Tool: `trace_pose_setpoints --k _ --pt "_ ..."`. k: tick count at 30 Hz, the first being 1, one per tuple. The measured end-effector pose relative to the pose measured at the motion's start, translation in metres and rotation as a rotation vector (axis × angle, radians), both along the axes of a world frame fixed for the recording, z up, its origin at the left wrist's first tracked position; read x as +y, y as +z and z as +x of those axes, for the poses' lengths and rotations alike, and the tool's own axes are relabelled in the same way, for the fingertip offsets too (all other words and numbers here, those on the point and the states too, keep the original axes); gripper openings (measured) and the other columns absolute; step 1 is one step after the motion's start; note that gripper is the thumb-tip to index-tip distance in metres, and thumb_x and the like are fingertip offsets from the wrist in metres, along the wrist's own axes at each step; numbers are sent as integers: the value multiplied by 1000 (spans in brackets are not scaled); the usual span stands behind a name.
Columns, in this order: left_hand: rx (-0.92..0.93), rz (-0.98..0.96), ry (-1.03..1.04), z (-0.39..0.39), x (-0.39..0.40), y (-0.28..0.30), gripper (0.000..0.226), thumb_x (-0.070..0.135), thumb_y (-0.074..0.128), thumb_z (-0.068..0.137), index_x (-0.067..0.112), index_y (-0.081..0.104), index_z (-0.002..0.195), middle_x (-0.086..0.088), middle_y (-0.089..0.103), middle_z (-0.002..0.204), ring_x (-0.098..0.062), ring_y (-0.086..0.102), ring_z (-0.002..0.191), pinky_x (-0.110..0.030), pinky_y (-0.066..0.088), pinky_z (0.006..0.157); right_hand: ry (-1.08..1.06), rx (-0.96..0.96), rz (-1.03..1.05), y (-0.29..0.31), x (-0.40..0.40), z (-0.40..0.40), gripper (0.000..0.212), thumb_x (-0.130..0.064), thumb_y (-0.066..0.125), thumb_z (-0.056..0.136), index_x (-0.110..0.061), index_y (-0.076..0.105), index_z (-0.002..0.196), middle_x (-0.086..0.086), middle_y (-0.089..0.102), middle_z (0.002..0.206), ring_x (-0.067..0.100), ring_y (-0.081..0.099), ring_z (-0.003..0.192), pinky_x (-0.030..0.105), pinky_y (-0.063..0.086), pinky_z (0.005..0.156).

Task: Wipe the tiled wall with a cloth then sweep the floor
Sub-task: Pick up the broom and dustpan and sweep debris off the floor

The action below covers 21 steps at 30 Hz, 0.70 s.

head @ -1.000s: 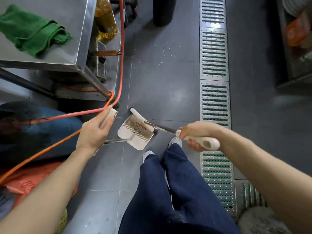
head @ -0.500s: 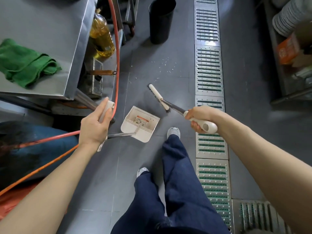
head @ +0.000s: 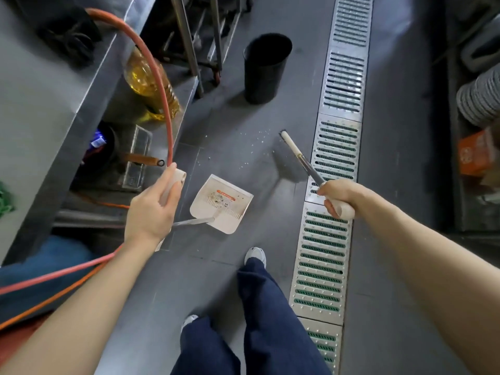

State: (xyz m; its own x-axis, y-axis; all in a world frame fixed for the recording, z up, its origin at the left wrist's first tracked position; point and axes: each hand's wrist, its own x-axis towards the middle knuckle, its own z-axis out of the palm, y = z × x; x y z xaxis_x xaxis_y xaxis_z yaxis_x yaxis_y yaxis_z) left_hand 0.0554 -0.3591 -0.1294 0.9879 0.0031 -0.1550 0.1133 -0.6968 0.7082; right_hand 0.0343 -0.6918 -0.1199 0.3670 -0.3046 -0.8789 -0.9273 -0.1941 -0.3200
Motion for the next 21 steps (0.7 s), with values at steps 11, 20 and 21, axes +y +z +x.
trace_pose_setpoints --k 11,20,21 --pt "54 68 -4 45 -35 -12 40 33 47 95 27 49 134 -10 62 123 -31 56 112 -41 42 95 -10 59 222 -26 -2 33 16 1 40 86 -8 42 73 8 41 51 12 38 36 16 34 37" --pt "87 20 36 70 -41 -26 39 40 49 93 34 51 132 -6 65 120 -30 59 108 -46 48 92 -42 -54 78 -9 -15 79 11 1 42 88 -8 47 84 8 44 53 12 39 30 14 34 33" --pt "82 30 28 74 -42 -28 39 39 49 94 33 51 132 -6 64 121 -30 59 109 -46 47 93 -3 -59 44 -13 -16 89 9 0 42 89 -7 47 88 9 44 55 13 40 30 15 34 33"
